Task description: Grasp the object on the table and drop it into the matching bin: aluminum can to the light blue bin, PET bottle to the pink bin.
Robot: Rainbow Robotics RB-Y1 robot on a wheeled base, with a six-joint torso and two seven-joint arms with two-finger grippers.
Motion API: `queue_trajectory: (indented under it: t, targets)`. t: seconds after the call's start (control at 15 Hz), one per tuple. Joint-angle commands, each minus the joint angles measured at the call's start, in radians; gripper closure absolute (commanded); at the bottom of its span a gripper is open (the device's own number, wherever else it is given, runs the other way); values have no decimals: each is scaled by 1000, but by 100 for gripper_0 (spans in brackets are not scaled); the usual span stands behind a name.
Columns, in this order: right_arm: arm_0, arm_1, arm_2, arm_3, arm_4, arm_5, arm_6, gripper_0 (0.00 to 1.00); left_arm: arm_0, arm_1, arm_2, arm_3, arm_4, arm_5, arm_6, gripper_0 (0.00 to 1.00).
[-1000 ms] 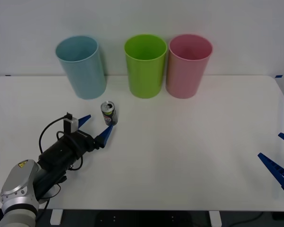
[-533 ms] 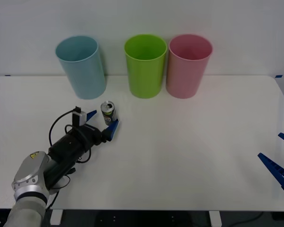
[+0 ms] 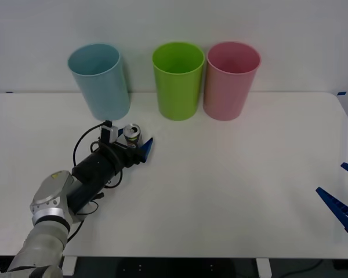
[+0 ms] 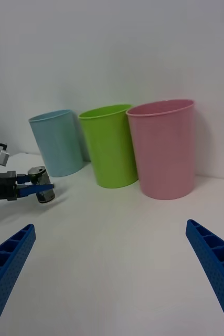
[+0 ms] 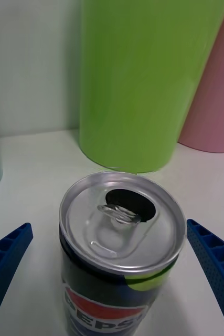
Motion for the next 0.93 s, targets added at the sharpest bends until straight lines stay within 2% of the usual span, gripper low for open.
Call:
queue_trajectory:
  t: [0.07,0.47,0.53,0.6,0.67,0.73,0.93]
  targets:
    - [0,0,0,0,0,0,0,0,-4,0,1,1,0,16,-12,0]
    - [0,0,0,0,0,0,0,0,-4,0,1,1,0,16,-19,0]
    - [0,0,0,0,0,0,0,0,-4,0,1,1,0,16,-21,50]
    - [0,0,0,0,0,0,0,0,-2,0,1,1,0,16,-22,78]
    - [0,0,0,0,0,0,0,0,-4,0,1,1,0,16,-21,92]
    - [0,0,0,0,0,0,0,0,-4,0,1,1,0,16,-21,99]
    - [0,0,0,0,0,0,0,0,-4,0,-8,1,2,28,-19,100]
